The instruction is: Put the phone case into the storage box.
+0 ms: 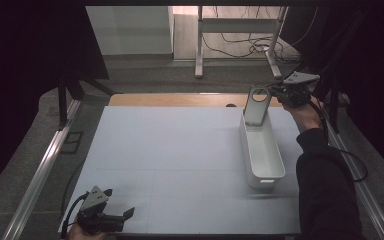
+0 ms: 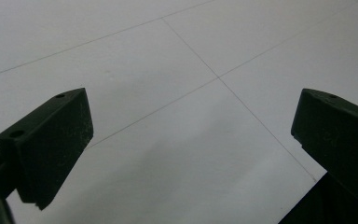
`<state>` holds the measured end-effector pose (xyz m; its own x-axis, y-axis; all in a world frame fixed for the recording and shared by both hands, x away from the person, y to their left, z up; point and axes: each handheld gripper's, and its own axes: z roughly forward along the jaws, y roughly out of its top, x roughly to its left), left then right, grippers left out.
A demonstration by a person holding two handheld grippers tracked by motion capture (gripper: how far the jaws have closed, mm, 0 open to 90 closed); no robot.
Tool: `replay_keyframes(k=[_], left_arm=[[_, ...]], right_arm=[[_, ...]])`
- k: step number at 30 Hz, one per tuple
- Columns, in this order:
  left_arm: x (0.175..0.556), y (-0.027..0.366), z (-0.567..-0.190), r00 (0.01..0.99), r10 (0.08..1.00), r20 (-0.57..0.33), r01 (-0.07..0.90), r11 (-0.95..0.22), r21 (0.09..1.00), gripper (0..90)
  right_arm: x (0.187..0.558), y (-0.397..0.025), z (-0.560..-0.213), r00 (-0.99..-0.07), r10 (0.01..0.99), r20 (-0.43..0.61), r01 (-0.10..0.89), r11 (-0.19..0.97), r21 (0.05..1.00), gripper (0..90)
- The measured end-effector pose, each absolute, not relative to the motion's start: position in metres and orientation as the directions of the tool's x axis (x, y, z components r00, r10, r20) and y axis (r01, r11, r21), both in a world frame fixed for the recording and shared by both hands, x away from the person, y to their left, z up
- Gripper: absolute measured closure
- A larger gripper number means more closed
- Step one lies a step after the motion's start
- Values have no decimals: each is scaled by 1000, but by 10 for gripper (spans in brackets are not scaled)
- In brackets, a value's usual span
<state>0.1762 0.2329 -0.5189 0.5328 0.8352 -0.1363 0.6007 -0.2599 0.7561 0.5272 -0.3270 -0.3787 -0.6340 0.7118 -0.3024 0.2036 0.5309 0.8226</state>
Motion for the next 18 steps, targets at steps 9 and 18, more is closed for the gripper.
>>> replay_keyframes(k=[9, 18], left_arm=[[176, 233, -519, 531, 836, -138, 603, -258, 755, 0], [176, 233, -519, 530, 837, -140, 604, -256, 755, 0]], right_arm=[[526, -327, -389, -641, 691, -334, 178, 556, 812, 787], [525, -327, -398, -641, 687, -342, 170, 562, 809, 787]])
